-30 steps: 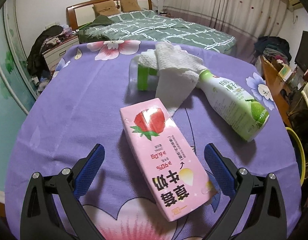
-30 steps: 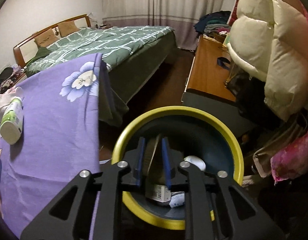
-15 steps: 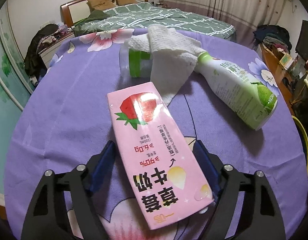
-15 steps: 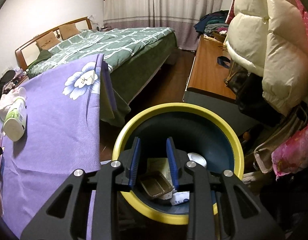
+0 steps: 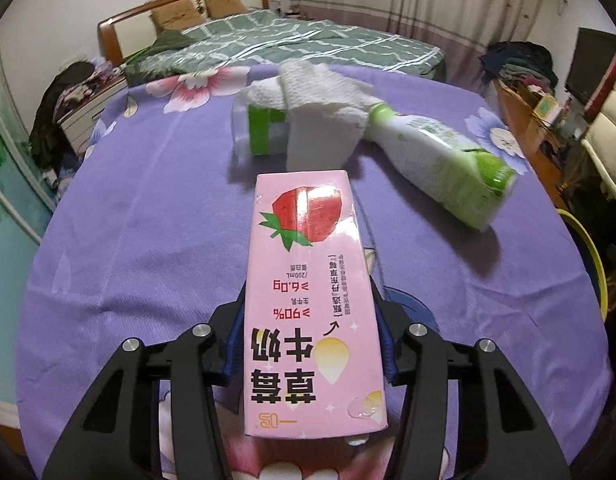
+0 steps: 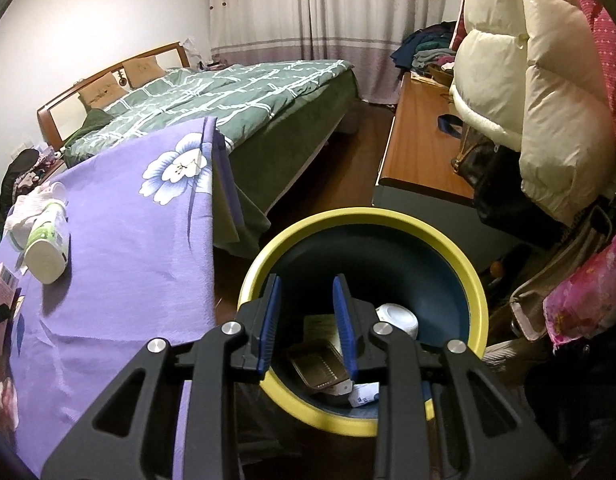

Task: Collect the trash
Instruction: 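Grasp the pink strawberry milk carton with the left tool and lift it, then carry the pink carton over the yellow bin and open the left tool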

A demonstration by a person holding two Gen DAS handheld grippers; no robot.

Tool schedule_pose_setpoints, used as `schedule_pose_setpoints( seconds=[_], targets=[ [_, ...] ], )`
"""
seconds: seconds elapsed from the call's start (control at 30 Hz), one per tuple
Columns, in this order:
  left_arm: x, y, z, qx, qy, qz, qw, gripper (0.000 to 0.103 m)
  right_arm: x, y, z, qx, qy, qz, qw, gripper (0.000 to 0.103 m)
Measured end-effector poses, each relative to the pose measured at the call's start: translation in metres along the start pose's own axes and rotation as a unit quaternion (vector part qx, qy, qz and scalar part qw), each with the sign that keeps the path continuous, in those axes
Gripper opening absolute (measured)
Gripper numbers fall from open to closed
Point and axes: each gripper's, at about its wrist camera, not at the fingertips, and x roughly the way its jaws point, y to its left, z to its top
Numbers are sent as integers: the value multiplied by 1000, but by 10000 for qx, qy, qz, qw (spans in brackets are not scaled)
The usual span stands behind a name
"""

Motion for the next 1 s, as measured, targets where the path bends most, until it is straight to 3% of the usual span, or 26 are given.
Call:
schedule_pose_setpoints(
  seconds=[0.2, 0.4, 0.87, 1.0],
  targets=[
    [-29, -22, -3, 306, -167, -331, 9988, 51, -9, -3, -4, 57, -42, 32, 10000, 26],
    [-51, -70, 1, 714, -339, -860, 9932, 51, -20, -10, -7, 94, -114, 14, 9999, 26],
    [-33, -233, 27, 1953, -246, -1920, 9614, 51, -59, -51, -23, 332, -342, -246, 9986, 27],
    [-18, -284, 31, 2302, -71, -2143, 9492, 51, -65, -66, -30, 482, -350, -382, 9975, 33]
  ],
)
